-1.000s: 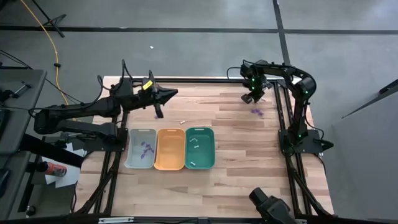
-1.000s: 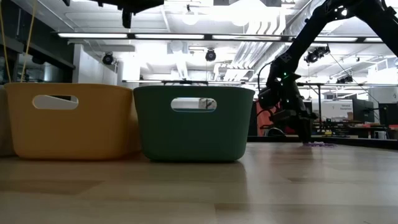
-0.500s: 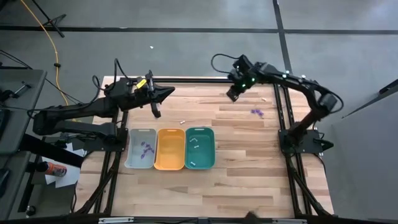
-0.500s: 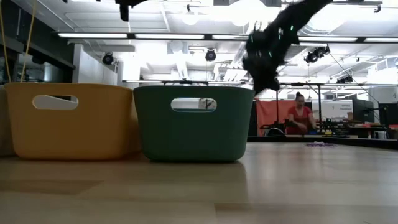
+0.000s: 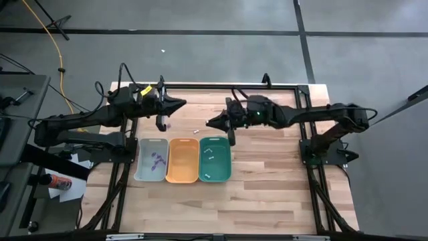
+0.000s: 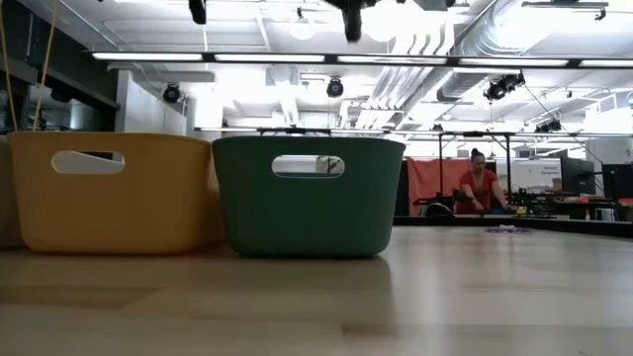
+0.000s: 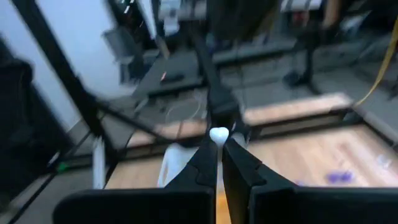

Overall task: Sort Halloween decoration
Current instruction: Put the white bone toy into the green bin

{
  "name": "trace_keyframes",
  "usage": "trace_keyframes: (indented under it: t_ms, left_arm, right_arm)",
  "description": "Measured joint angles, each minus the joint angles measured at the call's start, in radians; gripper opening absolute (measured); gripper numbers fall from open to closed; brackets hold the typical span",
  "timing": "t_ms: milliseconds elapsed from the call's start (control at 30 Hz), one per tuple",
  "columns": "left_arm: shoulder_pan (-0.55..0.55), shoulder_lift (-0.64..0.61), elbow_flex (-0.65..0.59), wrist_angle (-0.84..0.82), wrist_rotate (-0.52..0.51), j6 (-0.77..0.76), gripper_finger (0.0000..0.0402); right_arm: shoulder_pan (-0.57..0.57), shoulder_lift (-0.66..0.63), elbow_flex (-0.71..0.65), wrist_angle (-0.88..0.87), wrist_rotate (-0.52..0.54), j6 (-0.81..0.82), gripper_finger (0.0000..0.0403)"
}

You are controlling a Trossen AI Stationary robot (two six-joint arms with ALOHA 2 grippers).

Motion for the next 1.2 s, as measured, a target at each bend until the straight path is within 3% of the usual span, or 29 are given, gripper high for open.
trace_keyframes:
  t_ms: [67,167,567,933,1200]
  left_arm:
    - [-0.004,0.007,0.000,-0.004,0.055,0.006,0.0001]
    - [-0.015,0.022,0.000,-0.014,0.101,0.006,0.0001]
    - [-0.081,0.120,0.000,-0.011,0.101,-0.143,0.0001]
    - [-0.140,0.111,0.000,-0.008,-0.034,-0.149,0.0000]
    - [-0.128,0.103,0.000,0.008,-0.099,-0.136,0.0000]
  right_arm:
    - [0.033,0.000,0.000,0.053,0.068,-0.004,0.0001]
    - [0.056,0.000,0.000,0.083,0.087,-0.007,0.0001]
    - [0.056,-0.026,0.000,0.065,0.058,-0.141,0.0000]
    - [0.037,-0.124,0.001,-0.108,-0.002,-0.226,0.0000]
    - [0.063,-0.055,0.001,-0.252,-0.052,-0.208,0.0000]
